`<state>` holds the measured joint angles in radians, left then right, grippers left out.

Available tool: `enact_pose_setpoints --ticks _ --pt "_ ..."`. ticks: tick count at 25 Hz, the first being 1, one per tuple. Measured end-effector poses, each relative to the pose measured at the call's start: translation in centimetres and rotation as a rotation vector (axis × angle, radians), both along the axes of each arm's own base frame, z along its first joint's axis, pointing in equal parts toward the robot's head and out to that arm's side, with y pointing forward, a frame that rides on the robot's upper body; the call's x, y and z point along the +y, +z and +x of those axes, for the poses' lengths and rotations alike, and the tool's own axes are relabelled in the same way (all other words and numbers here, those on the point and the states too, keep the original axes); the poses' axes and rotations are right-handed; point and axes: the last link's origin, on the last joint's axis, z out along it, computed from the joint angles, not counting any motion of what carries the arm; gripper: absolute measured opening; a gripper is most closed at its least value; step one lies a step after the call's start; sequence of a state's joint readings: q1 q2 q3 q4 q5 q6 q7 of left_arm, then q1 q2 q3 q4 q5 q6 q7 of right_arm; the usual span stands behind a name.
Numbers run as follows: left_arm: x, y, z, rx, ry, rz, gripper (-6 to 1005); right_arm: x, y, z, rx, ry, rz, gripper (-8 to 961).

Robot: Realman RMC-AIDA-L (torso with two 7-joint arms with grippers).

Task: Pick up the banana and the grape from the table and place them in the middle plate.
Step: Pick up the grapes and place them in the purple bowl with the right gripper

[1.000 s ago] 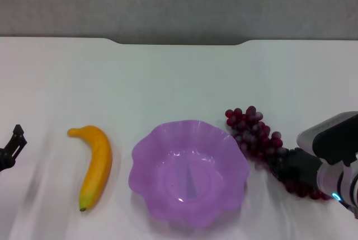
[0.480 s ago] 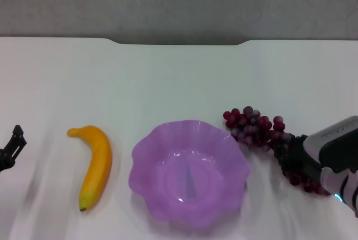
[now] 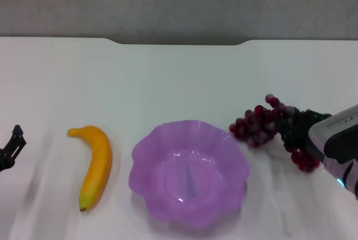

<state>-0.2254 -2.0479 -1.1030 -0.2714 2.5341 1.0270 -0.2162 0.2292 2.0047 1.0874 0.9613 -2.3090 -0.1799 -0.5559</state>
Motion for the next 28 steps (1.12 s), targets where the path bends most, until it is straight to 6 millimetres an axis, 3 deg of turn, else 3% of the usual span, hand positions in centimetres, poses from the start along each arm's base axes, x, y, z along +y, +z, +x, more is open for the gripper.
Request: enact_pose_setpoints --ticks 10,18,22,28 --pt "0.0 0.0 0.0 0.0 0.001 -0.001 891 0.4 1.0 -2.7 -0.037 0.13 0.066 296" --pt "0.1 0.0 0.0 0.0 0.002 -0.003 892 0.6 1.5 -7.5 -0.044 0.293 0.081 289" --pt "0.2 -0.1 0.1 0.0 -0.003 -0.005 892 0.2 0.9 -10.1 -0.035 0.375 0.06 287" --pt "0.3 -0.1 0.2 0.0 -0.004 -0.005 892 -0.8 -1.1 -12.4 -0.023 0.451 -0.001 286"
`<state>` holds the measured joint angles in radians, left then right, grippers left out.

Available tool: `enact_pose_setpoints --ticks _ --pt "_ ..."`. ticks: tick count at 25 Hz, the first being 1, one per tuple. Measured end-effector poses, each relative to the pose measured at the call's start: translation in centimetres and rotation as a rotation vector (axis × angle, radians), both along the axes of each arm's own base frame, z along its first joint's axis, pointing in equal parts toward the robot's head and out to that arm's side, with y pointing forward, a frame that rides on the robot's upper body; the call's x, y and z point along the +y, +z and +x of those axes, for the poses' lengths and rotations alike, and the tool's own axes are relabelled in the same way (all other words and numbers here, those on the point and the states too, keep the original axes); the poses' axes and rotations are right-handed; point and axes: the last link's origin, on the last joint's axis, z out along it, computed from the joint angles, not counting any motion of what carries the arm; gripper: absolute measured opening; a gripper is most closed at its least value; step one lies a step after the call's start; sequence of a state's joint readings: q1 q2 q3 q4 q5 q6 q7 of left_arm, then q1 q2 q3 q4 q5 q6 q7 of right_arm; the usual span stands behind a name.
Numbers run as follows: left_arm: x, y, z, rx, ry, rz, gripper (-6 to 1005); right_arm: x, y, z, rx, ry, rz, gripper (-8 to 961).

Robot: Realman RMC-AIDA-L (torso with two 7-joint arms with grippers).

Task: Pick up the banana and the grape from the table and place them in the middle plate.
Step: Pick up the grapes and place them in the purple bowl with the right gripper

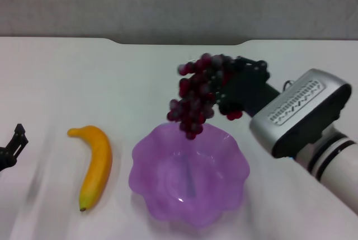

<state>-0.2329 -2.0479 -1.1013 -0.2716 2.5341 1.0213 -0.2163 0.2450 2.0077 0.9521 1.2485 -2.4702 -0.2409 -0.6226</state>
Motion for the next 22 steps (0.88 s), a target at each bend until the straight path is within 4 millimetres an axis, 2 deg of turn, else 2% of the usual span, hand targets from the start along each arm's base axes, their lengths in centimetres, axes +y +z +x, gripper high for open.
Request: enact_pose_setpoints --ticks 4,12,17,22 --pt "0.1 0.0 0.1 0.001 -0.005 -0.002 892 -0.6 -1.0 -0.2 -0.003 0.013 -0.029 283" --pt "0.2 -0.1 0.2 -0.001 -0.007 -0.001 892 -2.2 -3.0 1.7 0.01 -0.006 -0.065 280" --pt "0.2 0.0 0.3 -0.001 -0.009 0.002 892 -2.3 -3.9 3.7 0.027 -0.074 -0.107 279" --pt "0.2 -0.1 0.2 -0.001 -0.007 -0.001 892 -2.4 -4.7 4.4 0.036 -0.103 -0.146 280"
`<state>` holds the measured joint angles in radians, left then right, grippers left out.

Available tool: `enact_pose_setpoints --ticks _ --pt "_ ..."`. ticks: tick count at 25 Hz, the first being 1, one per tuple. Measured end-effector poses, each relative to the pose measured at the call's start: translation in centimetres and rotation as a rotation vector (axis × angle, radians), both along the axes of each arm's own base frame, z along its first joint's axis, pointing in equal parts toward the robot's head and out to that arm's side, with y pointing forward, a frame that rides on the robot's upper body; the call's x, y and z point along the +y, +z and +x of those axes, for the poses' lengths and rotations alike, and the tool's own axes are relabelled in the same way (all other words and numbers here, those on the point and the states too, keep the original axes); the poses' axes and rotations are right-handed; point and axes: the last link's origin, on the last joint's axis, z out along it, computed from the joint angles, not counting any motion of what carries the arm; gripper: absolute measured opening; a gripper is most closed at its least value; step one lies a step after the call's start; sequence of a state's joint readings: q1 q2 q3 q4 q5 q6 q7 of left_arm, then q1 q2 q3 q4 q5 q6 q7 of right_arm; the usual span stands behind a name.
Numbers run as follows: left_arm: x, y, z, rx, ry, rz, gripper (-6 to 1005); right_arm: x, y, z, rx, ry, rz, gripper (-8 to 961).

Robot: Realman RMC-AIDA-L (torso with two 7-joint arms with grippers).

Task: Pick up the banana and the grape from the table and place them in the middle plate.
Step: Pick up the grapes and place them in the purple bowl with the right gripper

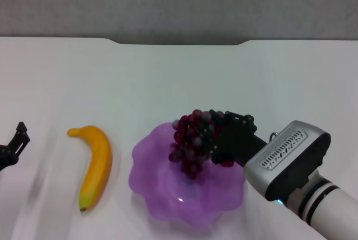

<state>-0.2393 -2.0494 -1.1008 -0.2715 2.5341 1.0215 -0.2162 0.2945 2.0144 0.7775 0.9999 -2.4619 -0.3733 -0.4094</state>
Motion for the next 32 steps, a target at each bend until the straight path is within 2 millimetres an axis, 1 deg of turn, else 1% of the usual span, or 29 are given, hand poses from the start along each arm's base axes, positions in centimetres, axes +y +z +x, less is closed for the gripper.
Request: enact_pose_setpoints --ticks 9,13,19,23,30,32 --pt "0.0 -0.2 0.1 0.0 -0.002 -0.006 892 -0.1 -0.1 2.1 -0.018 -0.051 -0.005 278" --pt "0.0 -0.2 0.1 0.0 -0.003 -0.007 892 0.0 0.2 3.0 -0.027 -0.046 0.022 281" --pt "0.0 -0.2 0.1 0.0 -0.004 -0.007 892 0.1 0.9 3.3 0.036 -0.044 0.071 287" --pt "0.1 -0.2 0.2 0.0 -0.005 -0.008 892 0.3 1.2 3.3 0.067 -0.054 0.075 532" --pt "0.0 -0.3 0.2 -0.004 -0.006 -0.011 891 0.5 1.3 3.3 0.076 -0.065 0.074 746" --pt "-0.1 -0.3 0.1 -0.01 -0.003 -0.015 891 0.9 1.8 3.4 0.079 -0.091 0.082 754"
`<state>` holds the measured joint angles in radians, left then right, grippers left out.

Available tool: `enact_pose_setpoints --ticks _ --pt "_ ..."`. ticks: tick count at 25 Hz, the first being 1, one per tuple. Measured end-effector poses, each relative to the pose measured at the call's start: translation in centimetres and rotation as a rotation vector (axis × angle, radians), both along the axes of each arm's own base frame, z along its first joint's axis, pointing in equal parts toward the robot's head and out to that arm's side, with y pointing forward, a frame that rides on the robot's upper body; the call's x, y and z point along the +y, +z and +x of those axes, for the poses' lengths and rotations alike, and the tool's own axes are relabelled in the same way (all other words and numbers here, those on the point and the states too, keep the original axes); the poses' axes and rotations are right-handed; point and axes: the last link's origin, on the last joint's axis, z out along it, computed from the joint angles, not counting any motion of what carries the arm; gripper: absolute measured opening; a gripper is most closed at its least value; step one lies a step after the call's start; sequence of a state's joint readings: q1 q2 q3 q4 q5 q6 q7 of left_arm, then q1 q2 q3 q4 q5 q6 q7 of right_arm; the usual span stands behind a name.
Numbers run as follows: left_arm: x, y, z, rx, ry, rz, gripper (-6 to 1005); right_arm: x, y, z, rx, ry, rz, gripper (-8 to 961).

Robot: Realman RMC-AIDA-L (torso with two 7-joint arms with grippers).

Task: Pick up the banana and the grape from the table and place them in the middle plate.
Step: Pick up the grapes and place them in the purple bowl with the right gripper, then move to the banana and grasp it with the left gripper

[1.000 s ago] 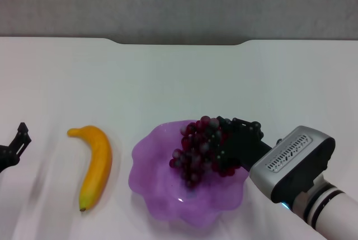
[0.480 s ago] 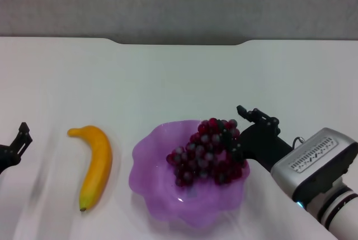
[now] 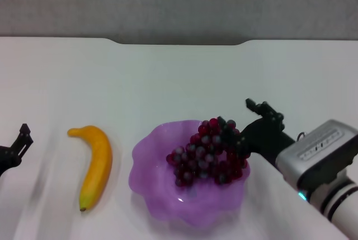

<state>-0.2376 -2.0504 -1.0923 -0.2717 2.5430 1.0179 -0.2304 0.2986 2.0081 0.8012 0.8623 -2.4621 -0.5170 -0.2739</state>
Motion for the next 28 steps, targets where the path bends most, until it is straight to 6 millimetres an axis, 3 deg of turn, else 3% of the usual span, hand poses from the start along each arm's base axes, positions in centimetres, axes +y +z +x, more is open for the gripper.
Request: enact_pose_setpoints --ticks 7,11,17,21,28 --pt "0.4 -0.2 0.8 -0.02 -0.032 -0.004 891 2.7 2.5 1.2 -0.06 -0.151 -0.001 763" --pt "0.5 -0.6 1.2 -0.016 -0.046 -0.023 891 3.0 4.3 2.8 -0.074 -0.228 0.028 759" --pt "0.0 -1.1 1.3 -0.021 -0.052 -0.039 891 1.4 4.4 6.5 -0.104 -0.296 0.058 741" --pt "0.2 -1.5 1.7 -0.026 -0.065 -0.055 892 0.1 4.7 8.6 -0.071 -0.255 0.167 722" --pt "0.5 -1.9 2.2 -0.055 -0.074 -0.072 892 -1.6 5.0 10.0 -0.011 -0.165 0.219 717"
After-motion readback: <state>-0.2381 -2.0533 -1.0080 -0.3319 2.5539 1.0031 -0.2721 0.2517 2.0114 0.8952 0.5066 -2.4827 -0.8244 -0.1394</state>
